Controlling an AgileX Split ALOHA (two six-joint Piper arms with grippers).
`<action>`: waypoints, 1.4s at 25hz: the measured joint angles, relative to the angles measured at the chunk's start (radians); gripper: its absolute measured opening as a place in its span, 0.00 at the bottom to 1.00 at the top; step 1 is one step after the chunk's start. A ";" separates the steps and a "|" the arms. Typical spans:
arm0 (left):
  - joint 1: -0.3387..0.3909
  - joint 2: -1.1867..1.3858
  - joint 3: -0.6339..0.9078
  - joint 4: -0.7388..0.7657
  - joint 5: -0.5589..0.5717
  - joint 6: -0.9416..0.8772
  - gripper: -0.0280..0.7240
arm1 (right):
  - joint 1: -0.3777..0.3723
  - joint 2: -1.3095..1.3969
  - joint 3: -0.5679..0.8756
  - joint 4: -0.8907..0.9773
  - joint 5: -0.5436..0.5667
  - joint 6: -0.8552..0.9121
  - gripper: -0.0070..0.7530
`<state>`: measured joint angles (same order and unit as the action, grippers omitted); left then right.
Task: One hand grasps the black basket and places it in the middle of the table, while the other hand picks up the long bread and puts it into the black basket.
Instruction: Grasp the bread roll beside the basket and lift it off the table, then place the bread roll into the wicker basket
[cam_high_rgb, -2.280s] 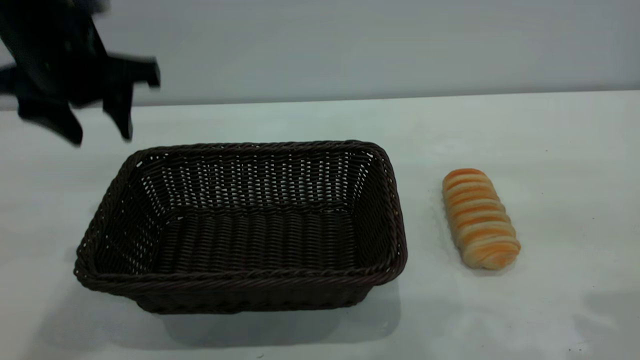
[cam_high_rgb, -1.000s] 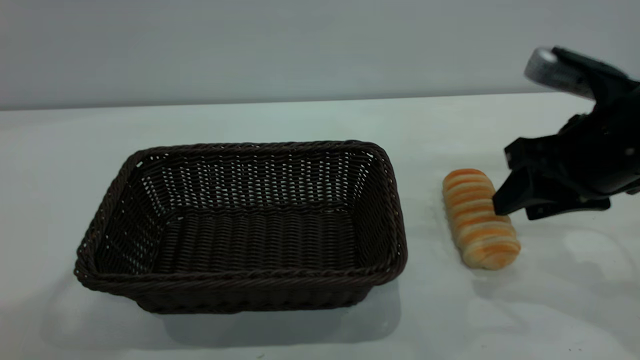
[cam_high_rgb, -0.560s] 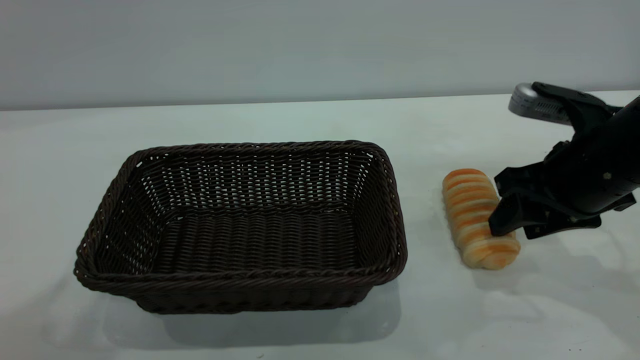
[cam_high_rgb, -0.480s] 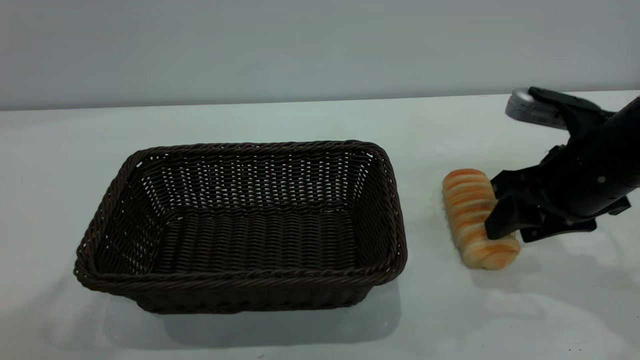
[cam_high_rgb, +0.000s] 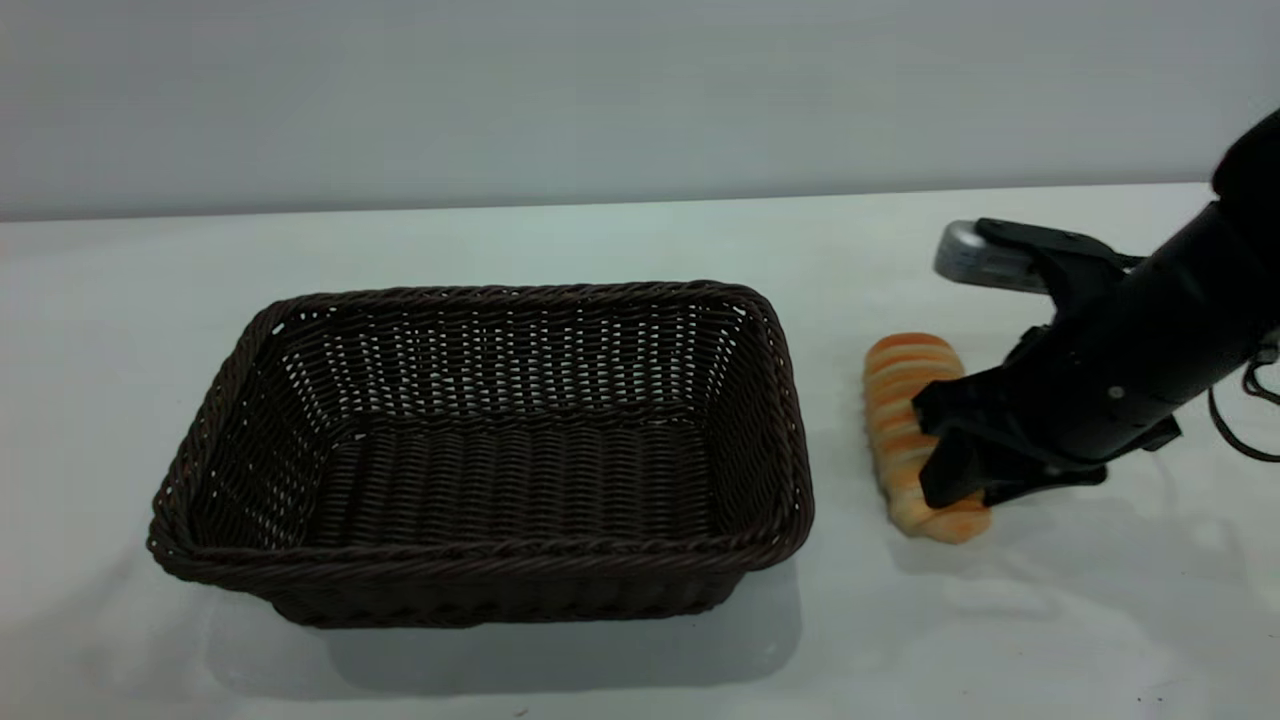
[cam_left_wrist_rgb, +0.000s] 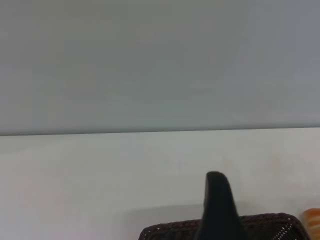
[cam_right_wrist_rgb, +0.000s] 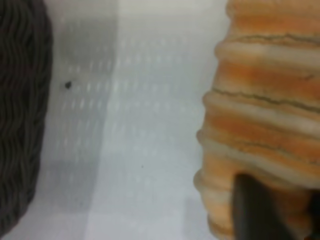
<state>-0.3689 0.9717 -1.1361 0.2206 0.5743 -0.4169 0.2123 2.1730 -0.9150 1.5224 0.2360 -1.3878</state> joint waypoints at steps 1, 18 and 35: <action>0.000 0.000 0.000 0.000 0.000 0.003 0.78 | 0.002 -0.006 0.000 -0.008 -0.011 -0.004 0.13; 0.000 0.000 0.000 0.000 -0.009 0.009 0.78 | 0.057 -0.509 0.005 -0.225 0.108 0.135 0.06; -0.001 -0.029 0.000 -0.002 0.006 0.021 0.78 | 0.385 -0.261 0.003 -0.193 -0.051 0.121 0.06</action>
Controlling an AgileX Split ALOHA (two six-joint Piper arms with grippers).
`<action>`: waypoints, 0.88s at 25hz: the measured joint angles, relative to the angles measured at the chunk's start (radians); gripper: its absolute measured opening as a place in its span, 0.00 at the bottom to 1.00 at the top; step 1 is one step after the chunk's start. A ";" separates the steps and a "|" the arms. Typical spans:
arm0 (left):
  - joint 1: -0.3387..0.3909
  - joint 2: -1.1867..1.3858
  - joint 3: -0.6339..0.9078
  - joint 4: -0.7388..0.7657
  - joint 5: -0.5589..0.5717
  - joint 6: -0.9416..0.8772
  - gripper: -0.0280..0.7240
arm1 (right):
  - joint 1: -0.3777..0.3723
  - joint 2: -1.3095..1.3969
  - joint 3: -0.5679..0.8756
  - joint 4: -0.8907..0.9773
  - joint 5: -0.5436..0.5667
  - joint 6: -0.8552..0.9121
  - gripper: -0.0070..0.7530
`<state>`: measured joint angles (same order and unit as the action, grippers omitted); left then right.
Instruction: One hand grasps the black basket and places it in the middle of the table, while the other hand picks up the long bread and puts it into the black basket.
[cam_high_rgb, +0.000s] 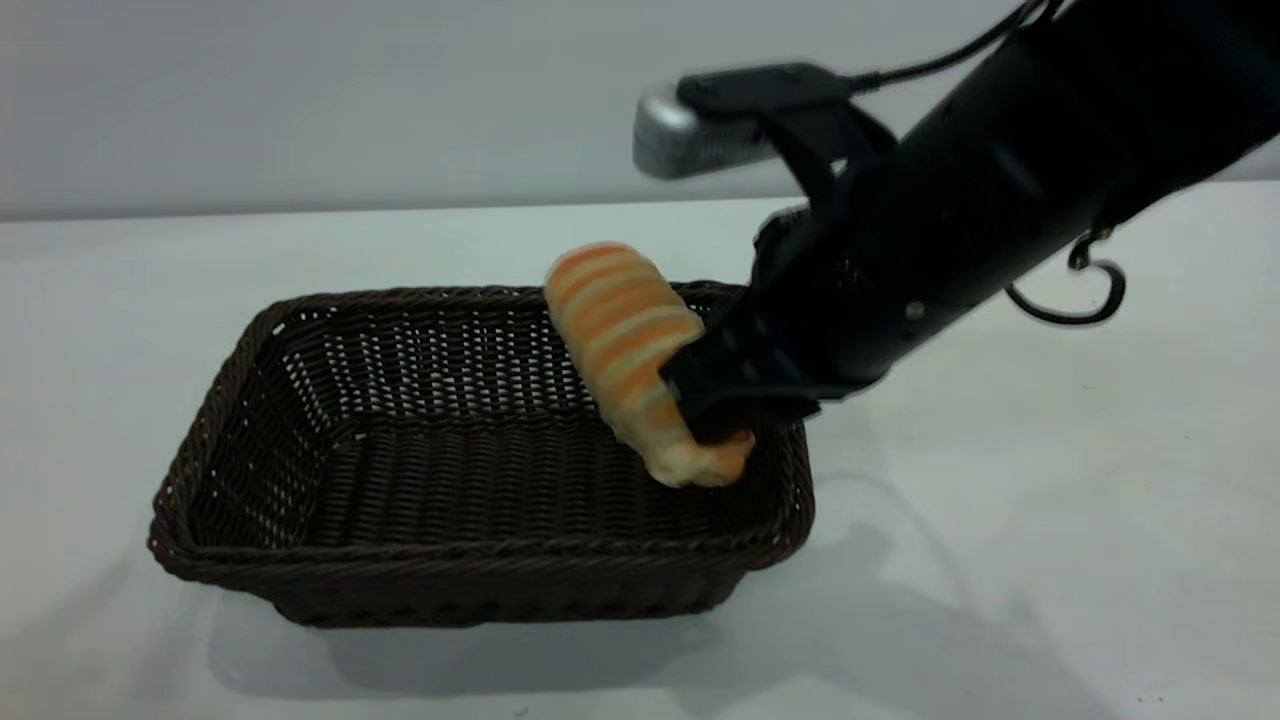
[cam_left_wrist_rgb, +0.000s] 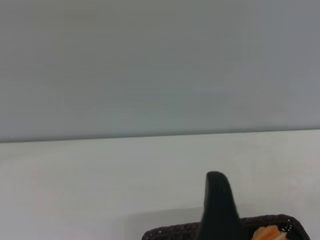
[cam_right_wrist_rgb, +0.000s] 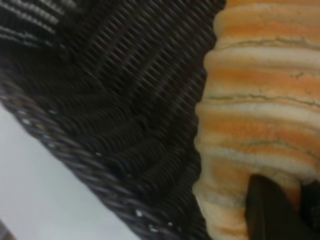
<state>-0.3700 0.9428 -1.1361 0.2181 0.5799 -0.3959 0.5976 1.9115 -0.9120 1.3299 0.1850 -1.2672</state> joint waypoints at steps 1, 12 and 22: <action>0.000 -0.005 0.000 0.000 0.000 0.004 0.78 | 0.000 0.011 -0.006 0.001 -0.001 -0.001 0.06; 0.000 -0.034 0.000 0.000 -0.002 0.031 0.78 | 0.001 0.045 -0.147 0.030 0.116 0.000 0.60; 0.000 -0.113 0.000 0.002 0.084 0.104 0.78 | 0.001 -0.281 -0.147 -0.373 0.136 0.258 0.49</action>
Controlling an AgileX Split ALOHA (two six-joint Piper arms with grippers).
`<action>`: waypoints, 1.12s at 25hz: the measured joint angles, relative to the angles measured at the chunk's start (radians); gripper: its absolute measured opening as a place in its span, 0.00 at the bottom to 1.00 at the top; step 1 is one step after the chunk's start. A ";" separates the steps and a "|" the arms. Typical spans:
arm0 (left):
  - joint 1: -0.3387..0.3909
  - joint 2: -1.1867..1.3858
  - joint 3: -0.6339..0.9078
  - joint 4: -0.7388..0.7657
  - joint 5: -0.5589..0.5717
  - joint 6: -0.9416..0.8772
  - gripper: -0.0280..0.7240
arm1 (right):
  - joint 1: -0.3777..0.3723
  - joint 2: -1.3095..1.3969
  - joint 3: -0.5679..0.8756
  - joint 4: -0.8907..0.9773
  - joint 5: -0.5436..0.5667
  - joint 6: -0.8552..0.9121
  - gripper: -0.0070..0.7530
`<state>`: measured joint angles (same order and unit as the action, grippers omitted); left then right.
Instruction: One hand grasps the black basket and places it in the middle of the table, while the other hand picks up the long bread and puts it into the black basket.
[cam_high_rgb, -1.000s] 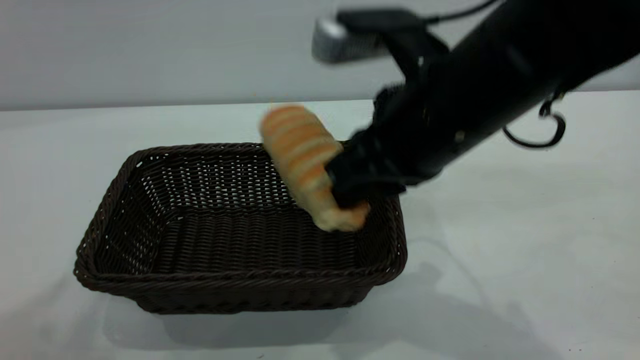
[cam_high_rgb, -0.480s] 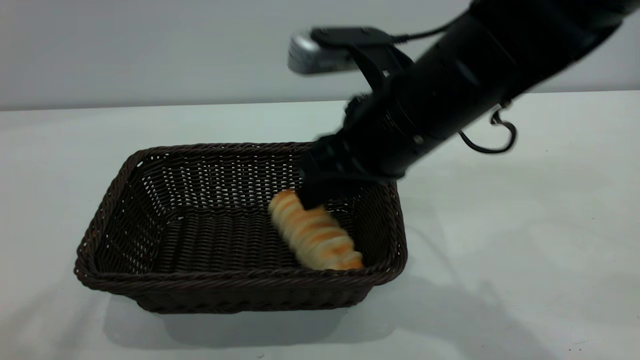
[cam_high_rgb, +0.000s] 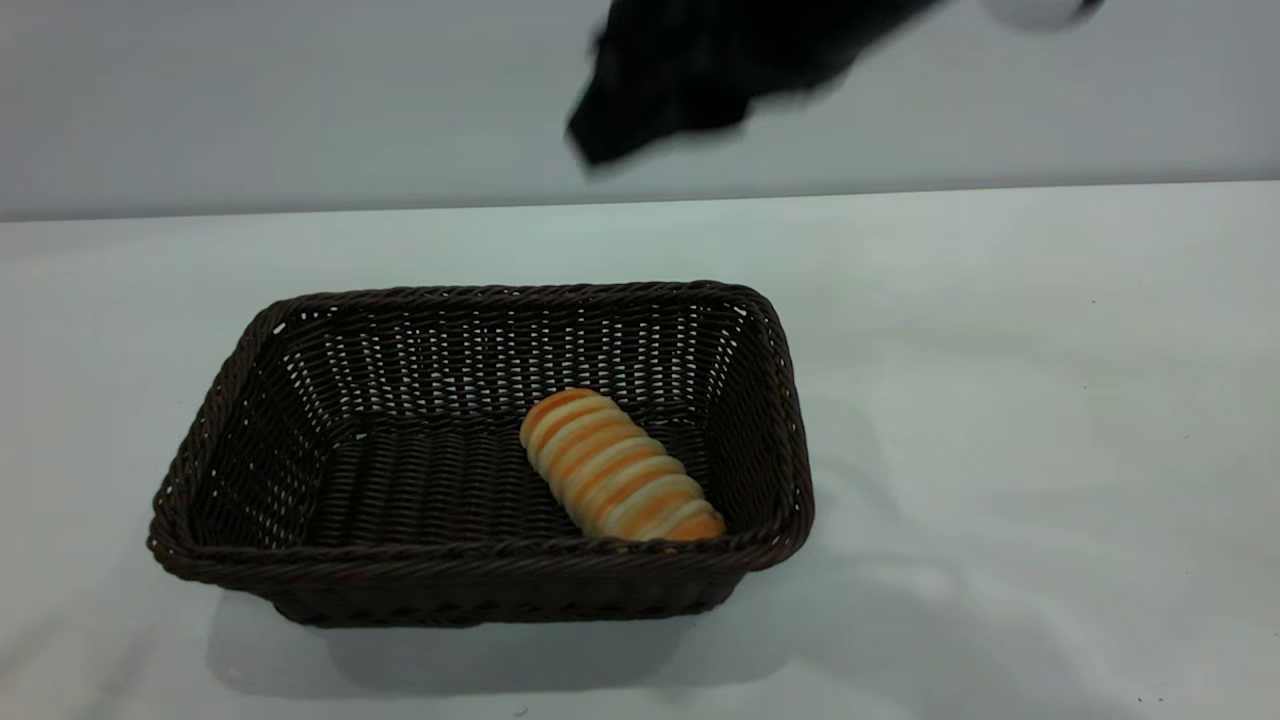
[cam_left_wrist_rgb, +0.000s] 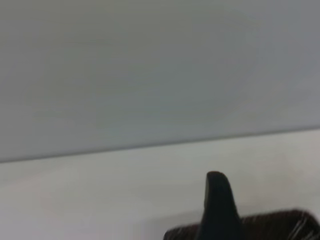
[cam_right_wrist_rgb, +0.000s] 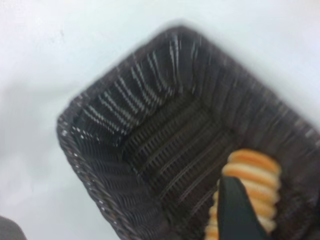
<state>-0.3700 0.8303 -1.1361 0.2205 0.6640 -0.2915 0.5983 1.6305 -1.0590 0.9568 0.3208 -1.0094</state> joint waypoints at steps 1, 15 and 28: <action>0.000 -0.021 0.000 0.000 0.039 0.016 0.78 | 0.000 -0.042 0.000 -0.097 0.022 0.068 0.48; 0.000 -0.419 -0.001 0.003 0.457 0.115 0.78 | 0.000 -0.523 0.042 -0.980 0.674 0.859 0.59; 0.000 -0.740 0.364 -0.023 0.500 0.115 0.78 | 0.000 -1.147 0.534 -0.899 0.752 0.866 0.60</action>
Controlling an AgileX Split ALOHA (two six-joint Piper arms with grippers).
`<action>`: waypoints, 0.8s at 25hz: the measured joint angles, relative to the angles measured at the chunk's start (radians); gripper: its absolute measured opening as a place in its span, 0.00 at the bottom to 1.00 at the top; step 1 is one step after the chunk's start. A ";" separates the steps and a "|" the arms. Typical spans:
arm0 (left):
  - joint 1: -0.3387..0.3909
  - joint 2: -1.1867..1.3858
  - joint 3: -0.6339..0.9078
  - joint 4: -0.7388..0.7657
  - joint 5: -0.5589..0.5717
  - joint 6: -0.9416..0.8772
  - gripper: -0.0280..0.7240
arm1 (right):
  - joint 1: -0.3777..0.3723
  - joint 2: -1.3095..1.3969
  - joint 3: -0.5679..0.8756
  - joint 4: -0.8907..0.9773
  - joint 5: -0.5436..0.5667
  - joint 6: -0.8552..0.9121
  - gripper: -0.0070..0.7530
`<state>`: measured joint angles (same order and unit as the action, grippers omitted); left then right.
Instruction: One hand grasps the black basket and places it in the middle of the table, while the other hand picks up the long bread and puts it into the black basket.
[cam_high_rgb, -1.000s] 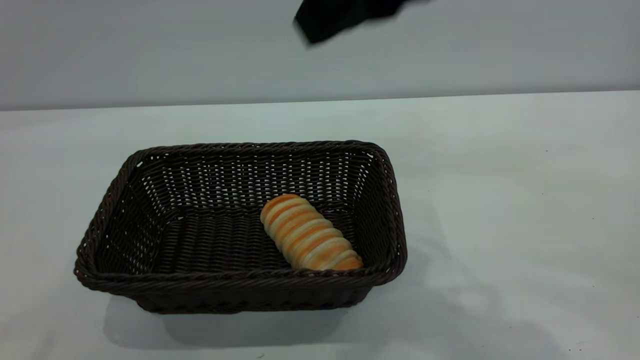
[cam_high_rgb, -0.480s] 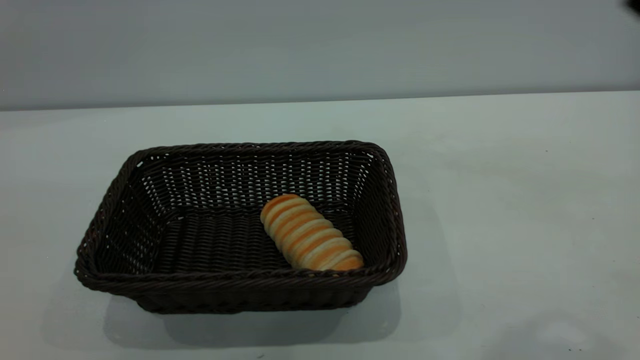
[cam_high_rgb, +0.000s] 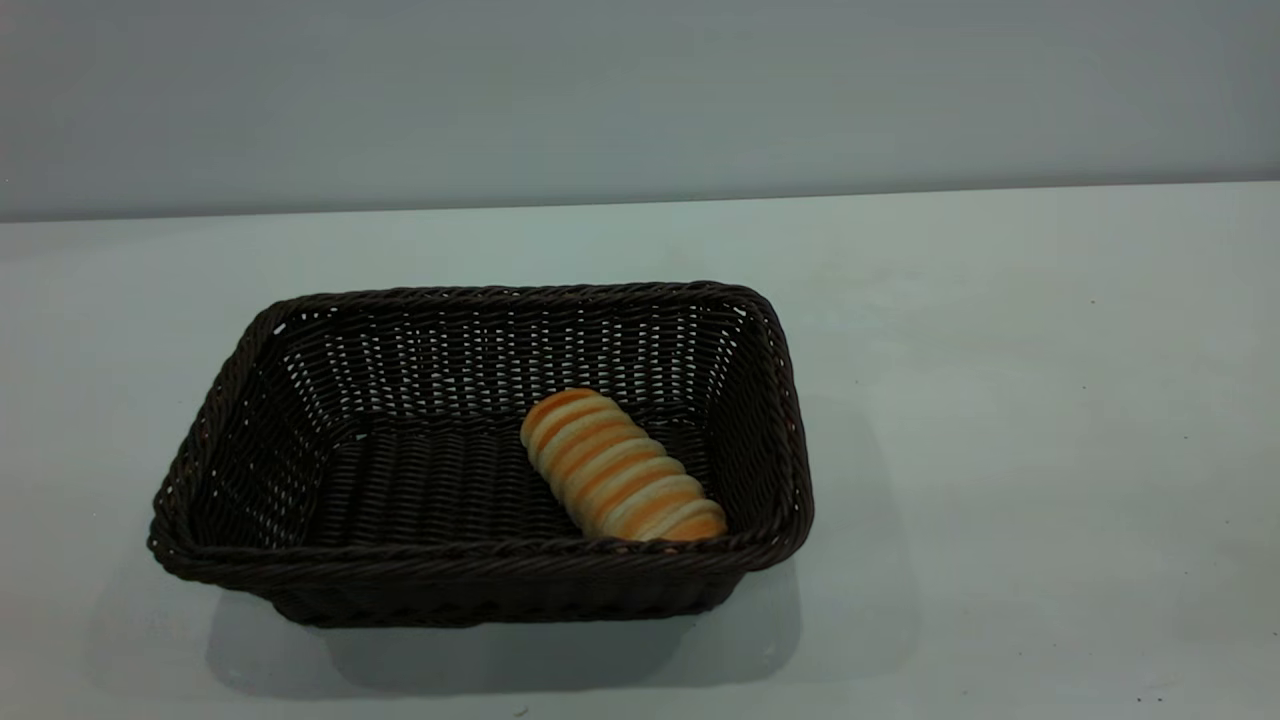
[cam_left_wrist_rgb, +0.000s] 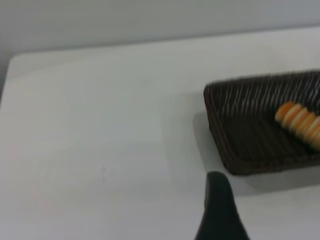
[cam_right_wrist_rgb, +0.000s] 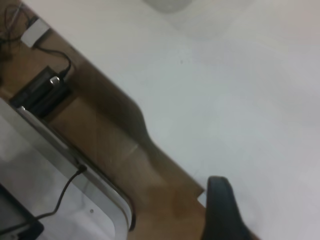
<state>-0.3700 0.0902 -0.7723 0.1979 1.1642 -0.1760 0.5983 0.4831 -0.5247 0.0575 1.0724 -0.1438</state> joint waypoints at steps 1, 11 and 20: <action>0.000 -0.035 0.030 -0.001 0.000 -0.001 0.78 | 0.000 -0.043 0.024 0.002 0.011 0.002 0.60; 0.000 -0.115 0.194 -0.053 0.000 -0.001 0.78 | 0.000 -0.276 0.040 0.001 0.026 0.046 0.59; 0.000 -0.115 0.276 -0.056 -0.011 0.010 0.78 | 0.000 -0.342 0.045 0.001 0.036 0.051 0.54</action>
<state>-0.3700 -0.0247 -0.4965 0.1417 1.1531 -0.1656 0.5983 0.1407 -0.4797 0.0582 1.1083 -0.0927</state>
